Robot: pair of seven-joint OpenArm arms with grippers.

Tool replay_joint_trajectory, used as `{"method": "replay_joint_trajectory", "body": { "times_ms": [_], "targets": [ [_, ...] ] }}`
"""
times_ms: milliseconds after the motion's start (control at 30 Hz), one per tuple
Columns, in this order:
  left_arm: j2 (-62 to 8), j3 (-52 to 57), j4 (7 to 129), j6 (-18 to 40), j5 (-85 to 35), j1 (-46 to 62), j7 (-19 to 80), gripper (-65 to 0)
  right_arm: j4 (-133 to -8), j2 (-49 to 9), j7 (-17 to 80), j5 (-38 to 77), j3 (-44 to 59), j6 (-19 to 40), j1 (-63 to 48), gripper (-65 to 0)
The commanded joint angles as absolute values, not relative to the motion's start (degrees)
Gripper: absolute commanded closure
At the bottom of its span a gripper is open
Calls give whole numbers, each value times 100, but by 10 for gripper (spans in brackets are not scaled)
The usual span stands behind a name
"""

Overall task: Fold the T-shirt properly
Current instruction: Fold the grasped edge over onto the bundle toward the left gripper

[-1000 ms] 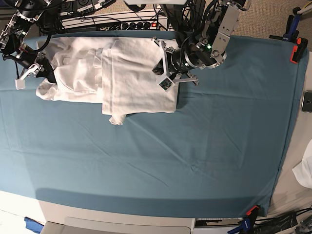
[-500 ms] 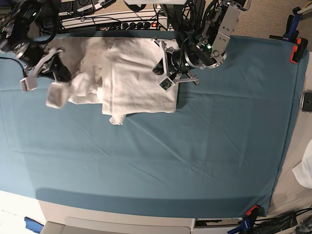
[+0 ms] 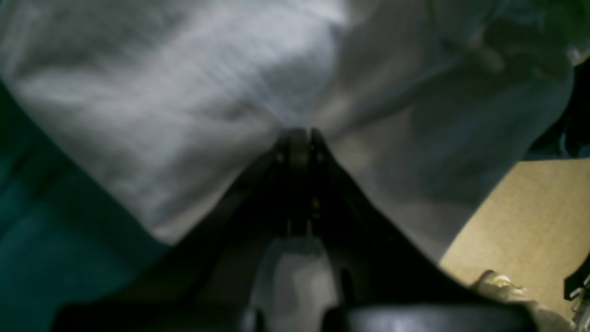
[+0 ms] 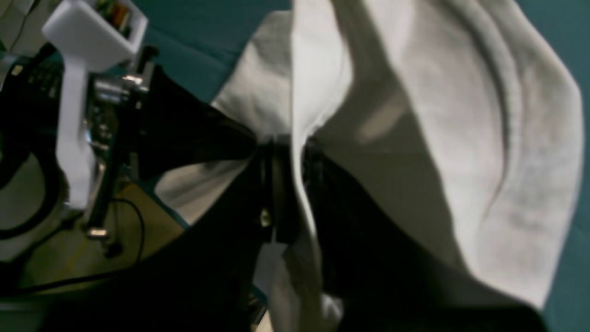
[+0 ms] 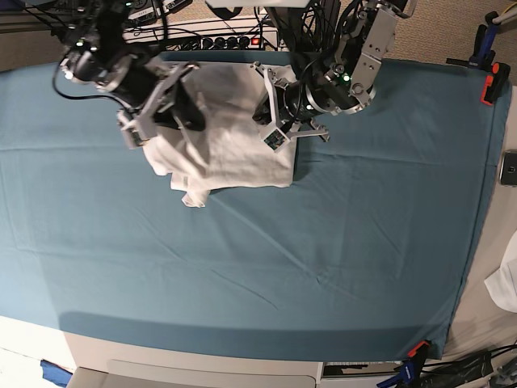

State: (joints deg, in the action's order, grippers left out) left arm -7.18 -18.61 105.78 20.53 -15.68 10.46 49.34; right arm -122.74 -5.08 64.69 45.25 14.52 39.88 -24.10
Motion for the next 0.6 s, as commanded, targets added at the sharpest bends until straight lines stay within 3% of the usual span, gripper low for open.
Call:
{"method": "replay_joint_trajectory", "body": {
  "times_ms": [0,400,567],
  "targets": [
    [-685,-1857,10809,2075,-1632,950,4823,0,-12374,-458,6213,4591,1367,4000,-2362,0],
    [-701,-1857,11876,2080,-1999,1022,5170,0,-12374,233,5806,3653,639,4000,-2298,0],
    [-1063,-1857,12315,2080,-1966,1100,5321,0,-12315,405,5437,3194,593,3634,-2224,0]
  ]
}}
